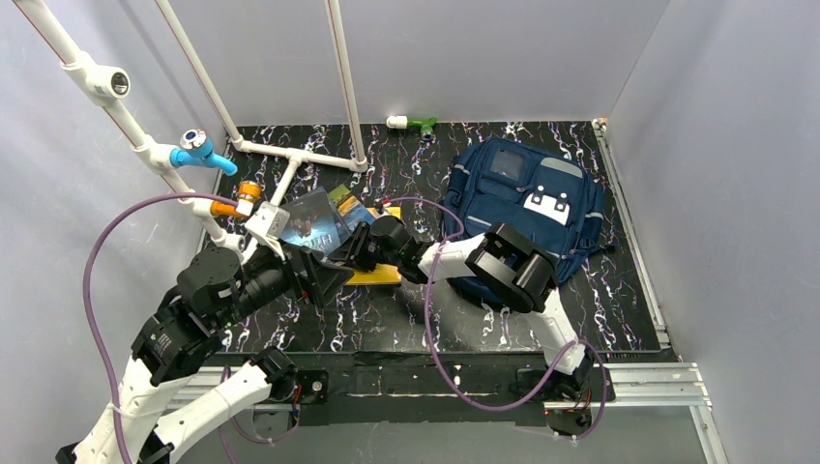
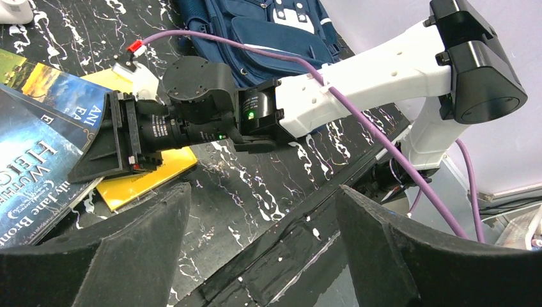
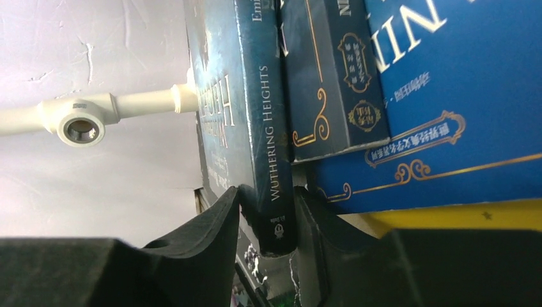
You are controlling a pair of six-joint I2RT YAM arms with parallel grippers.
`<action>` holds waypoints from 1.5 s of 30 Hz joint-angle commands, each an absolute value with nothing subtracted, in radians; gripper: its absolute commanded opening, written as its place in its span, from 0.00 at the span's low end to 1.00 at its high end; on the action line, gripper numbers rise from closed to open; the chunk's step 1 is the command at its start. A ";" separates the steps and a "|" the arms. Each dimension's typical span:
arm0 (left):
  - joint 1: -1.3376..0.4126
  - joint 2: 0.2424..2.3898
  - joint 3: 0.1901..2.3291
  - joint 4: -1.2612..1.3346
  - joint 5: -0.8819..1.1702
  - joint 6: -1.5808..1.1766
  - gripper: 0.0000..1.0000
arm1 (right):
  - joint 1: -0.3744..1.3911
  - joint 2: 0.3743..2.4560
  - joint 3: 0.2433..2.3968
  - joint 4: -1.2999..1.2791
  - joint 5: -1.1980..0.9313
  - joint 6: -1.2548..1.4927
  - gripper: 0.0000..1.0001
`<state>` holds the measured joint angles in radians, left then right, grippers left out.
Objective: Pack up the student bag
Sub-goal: Pick up the book from the center of the board.
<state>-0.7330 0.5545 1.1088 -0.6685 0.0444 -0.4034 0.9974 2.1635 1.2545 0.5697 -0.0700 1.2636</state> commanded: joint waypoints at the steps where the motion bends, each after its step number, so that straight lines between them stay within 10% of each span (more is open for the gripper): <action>1: -0.733 0.559 1.109 -0.684 0.045 -0.392 0.82 | 1.006 2.172 1.262 0.664 -0.090 1.323 0.38; 12: -0.732 0.596 1.101 -0.688 0.039 -0.424 0.84 | 1.005 1.959 1.052 0.660 -0.146 1.362 0.29; 18: -0.733 0.640 1.098 -0.662 0.054 -0.468 0.84 | 0.987 1.804 0.911 0.735 -0.182 1.414 0.02; 45: -0.732 0.686 0.725 0.114 -0.087 -1.219 0.98 | 0.658 1.057 0.546 1.035 0.083 1.642 0.01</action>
<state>-0.7330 0.6415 0.7658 -0.1322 -0.0334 -1.0840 0.6552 1.0882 0.5453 0.6914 -0.0166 1.5055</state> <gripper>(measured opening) 0.980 0.335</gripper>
